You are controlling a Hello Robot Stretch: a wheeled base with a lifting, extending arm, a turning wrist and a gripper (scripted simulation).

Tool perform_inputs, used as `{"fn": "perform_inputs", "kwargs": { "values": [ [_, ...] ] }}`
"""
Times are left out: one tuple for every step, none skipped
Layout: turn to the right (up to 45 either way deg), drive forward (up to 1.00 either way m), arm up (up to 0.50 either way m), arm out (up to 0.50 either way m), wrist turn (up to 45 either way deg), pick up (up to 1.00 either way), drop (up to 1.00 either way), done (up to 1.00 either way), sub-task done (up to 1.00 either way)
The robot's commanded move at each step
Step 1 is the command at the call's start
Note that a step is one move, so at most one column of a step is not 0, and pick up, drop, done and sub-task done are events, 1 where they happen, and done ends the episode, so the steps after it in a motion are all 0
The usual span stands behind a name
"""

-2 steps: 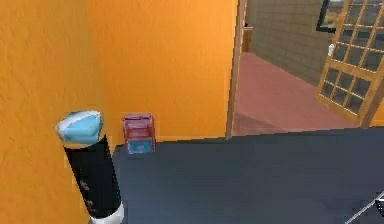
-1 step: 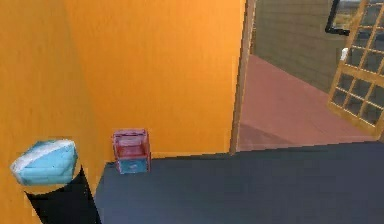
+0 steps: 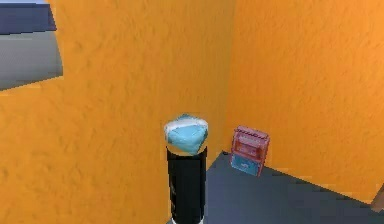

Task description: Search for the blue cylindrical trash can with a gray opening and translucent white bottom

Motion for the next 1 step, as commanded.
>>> {"fn": "perform_inputs", "kwargs": {
  "values": [
    [0.0, 0.00, 0.00, 0.00, 0.0, 0.00, 0.00, 1.00, 0.00]
  ]
}}
